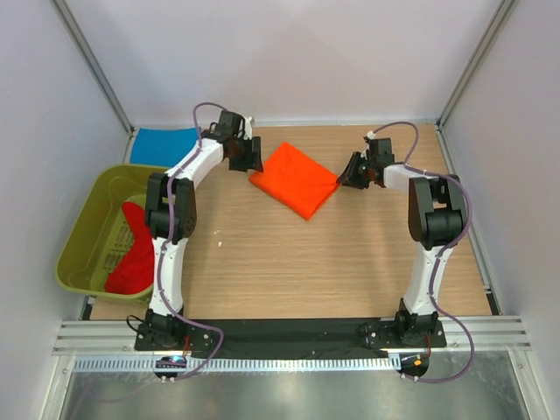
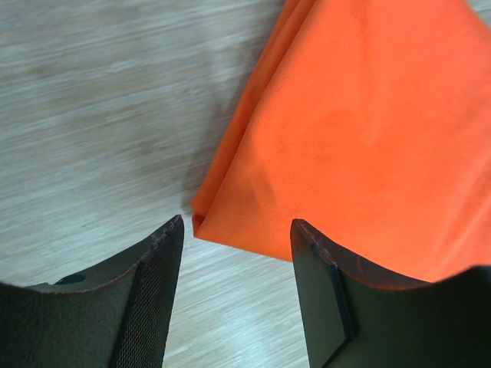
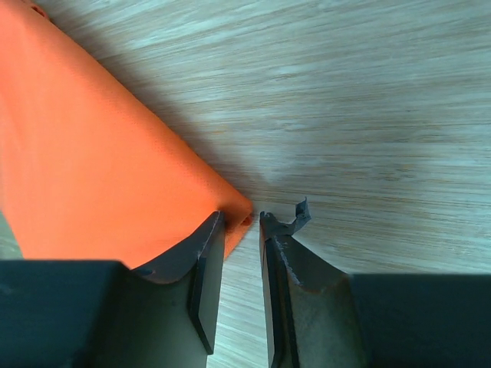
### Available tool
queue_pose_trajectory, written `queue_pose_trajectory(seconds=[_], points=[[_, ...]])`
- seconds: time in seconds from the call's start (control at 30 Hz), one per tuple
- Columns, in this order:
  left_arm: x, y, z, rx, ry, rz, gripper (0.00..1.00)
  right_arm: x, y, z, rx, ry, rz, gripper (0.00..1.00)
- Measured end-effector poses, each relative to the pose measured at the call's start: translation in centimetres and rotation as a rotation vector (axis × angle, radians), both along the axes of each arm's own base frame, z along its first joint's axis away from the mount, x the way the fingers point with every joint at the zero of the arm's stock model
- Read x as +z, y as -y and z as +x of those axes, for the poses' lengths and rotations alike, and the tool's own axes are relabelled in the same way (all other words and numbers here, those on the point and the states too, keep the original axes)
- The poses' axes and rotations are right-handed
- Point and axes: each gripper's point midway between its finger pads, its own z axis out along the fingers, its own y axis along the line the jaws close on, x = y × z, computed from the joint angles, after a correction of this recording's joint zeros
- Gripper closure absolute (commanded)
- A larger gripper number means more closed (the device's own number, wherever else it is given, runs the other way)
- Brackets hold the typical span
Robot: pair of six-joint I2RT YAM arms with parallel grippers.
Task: Fold and stack the t-shirts
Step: Fold the tshirt
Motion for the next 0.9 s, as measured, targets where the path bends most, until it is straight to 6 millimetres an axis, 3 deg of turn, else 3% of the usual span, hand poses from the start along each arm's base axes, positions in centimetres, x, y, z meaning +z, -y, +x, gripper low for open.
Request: queue_pose_trajectory(seconds=[0.2,0.27,0.33,0.47,0.63,0.7,0.8,0.83,0.87,0.9], points=[[-1.2,-0.5,-0.9,-0.01,-0.044,0.033,0.42,1.0,-0.1,-0.6,0.004,-0.012,0.001,0.58],[-1.8,-0.6,-1.2,-0.02,-0.061,0.039,0.44,2.1,-0.2,-1.2,0.009,-0.021,0.009,0.5],[-2.5,-0.4,-1.5,-0.033,-0.081,0.036,0.46,3.9,-0.6,-2.0,0.019,-0.005,0.024,0.5],[-4.0,0.1,-2.5,-0.065,-0.138,0.009,0.6,7.1,-1.3,-4.3,0.042,0.034,0.03,0.53],[-4.5,1.0,-4.4,-0.085,-0.2,-0.059,0.78,8.3,-1.7,-8.2,0.063,0.041,0.028,0.54],[-4.6,0.9,-5.8,-0.068,-0.232,-0.069,0.83,7.9,-1.8,-9.9,0.073,0.025,0.024,0.53],[-4.8,0.2,-9.6,-0.009,-0.309,-0.044,0.83,6.5,-1.4,-13.0,0.077,-0.026,0.0,0.53],[-4.8,-0.1,-11.0,0.015,-0.326,-0.021,0.77,5.8,-1.2,-14.1,0.075,-0.045,-0.011,0.53],[-4.7,-0.4,-12.9,0.033,-0.351,0.003,0.62,5.3,-1.0,-15.1,0.073,-0.067,-0.02,0.52],[-4.3,-0.4,-14.4,0.043,-0.356,0.016,0.59,4.9,-0.8,-15.8,0.072,-0.085,-0.026,0.53]])
